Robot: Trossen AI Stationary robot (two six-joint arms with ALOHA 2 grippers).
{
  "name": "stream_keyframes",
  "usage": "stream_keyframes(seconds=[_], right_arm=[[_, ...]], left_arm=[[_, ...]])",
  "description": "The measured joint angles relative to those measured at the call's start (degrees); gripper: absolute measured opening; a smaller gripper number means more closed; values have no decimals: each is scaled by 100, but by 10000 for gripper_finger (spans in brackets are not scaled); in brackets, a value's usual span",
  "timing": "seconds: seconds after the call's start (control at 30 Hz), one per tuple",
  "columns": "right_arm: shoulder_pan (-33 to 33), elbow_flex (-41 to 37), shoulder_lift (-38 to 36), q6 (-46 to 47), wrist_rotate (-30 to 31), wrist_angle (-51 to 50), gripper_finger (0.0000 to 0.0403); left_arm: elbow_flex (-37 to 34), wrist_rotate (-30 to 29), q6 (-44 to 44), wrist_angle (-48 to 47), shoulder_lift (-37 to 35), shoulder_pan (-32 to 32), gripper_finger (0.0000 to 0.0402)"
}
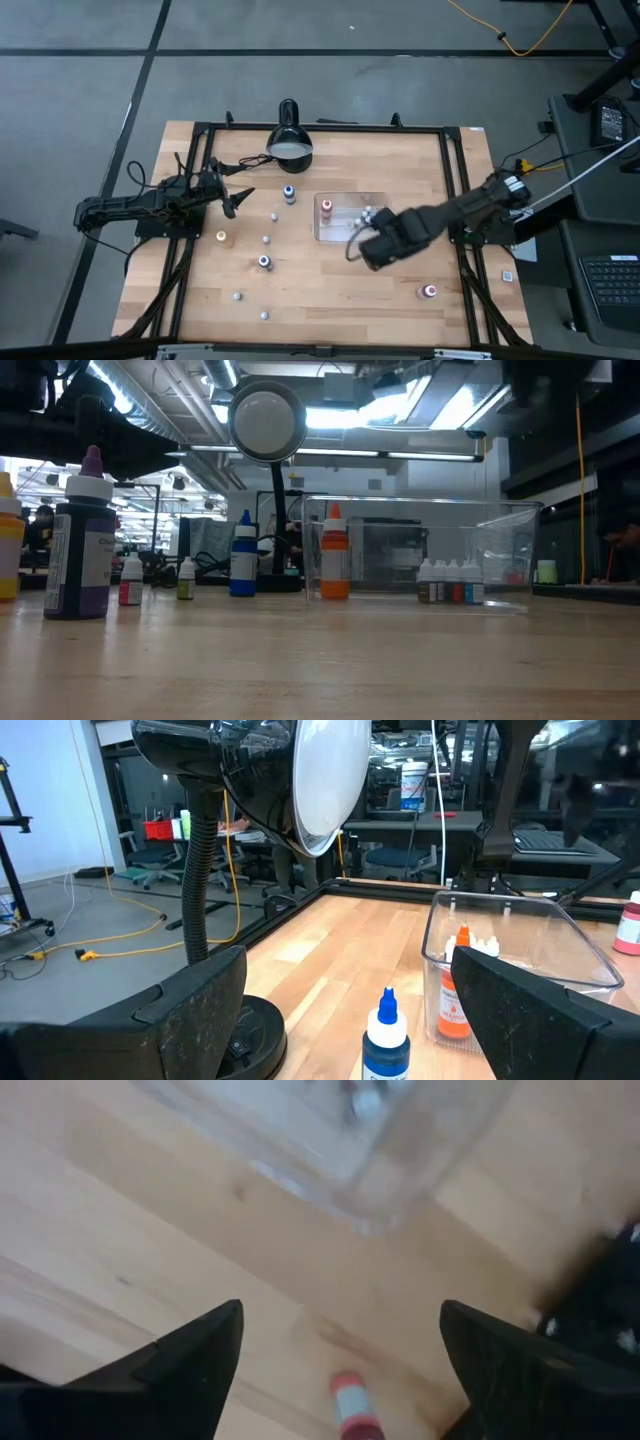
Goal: Pick & Place food coloring
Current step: Put the big pink food coloring bottle into the transparent bin
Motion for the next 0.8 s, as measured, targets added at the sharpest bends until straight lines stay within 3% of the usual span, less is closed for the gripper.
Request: stream_keyframes(seconds=[0.5, 0.8], right_arm=[[1489, -1997, -753, 2170, -673, 1395, 339], [2083, -2600, -762, 3003, -784, 1996, 339]], left_arm=[[-2, 0, -1, 2, 0, 1, 347], [-1, 0, -1, 1, -1, 0, 347]])
